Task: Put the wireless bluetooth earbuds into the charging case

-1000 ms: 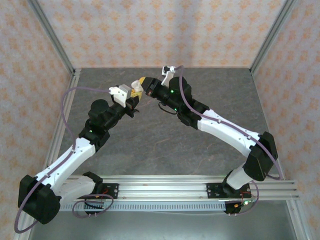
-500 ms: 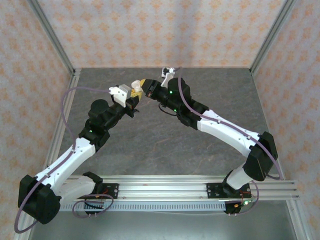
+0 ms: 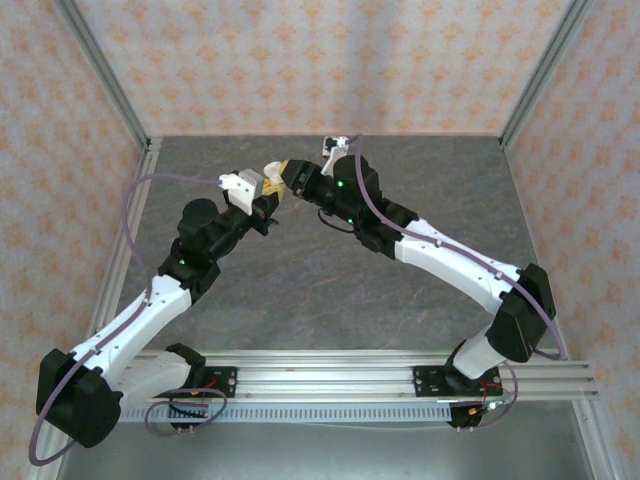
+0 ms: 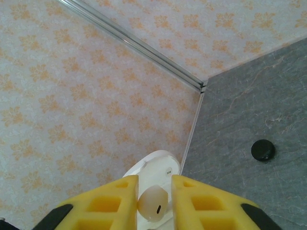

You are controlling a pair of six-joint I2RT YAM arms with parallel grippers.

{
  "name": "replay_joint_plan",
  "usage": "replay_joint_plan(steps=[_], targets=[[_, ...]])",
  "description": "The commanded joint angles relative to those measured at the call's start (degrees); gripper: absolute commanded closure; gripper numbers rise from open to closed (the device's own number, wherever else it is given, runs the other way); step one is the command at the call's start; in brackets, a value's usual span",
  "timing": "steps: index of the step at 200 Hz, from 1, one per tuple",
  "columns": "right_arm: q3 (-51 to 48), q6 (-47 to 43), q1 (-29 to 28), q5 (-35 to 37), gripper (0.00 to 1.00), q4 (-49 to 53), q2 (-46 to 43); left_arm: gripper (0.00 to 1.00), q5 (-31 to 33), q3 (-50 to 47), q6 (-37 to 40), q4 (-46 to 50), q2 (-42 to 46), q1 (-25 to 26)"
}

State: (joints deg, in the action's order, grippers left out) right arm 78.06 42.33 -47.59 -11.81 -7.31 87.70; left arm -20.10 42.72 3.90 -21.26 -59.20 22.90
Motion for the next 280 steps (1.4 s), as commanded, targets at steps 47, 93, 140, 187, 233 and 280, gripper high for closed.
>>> replay_joint_plan(steps=[47,93,140,187,233,280], targets=[[2.7,-0.9,-0.7,-1.5,0.7,3.4,-0.2,1.0,0.9,2.2,-0.3,-2.9,0.8,0.3],[4.3,-1.4,-0.7,-0.2,0.69,7.6,-1.7,1.0,0.9,2.2,0.1,-1.9,1.0,0.3],[17.3,-5.2,-0.8,0.0,0.63,28.5,1.7,1.0,1.7,1.8,1.7,1.1,1.4,0.3],[27.2,-7.9,-2.3,1.1,0.62,41.9,6.8,1.0,1.8,1.9,2.3,2.3,1.4,0.3],[36.2,-9.2,-2.7,1.0,0.61,51.6,12.2,1.0,1.1,2.2,3.3,3.6,1.7,0.3],[37.8,-9.6,-2.7,2.5,0.61,52.9,13.0,1.0,0.8,1.7,3.9,4.6,2.4,0.3]])
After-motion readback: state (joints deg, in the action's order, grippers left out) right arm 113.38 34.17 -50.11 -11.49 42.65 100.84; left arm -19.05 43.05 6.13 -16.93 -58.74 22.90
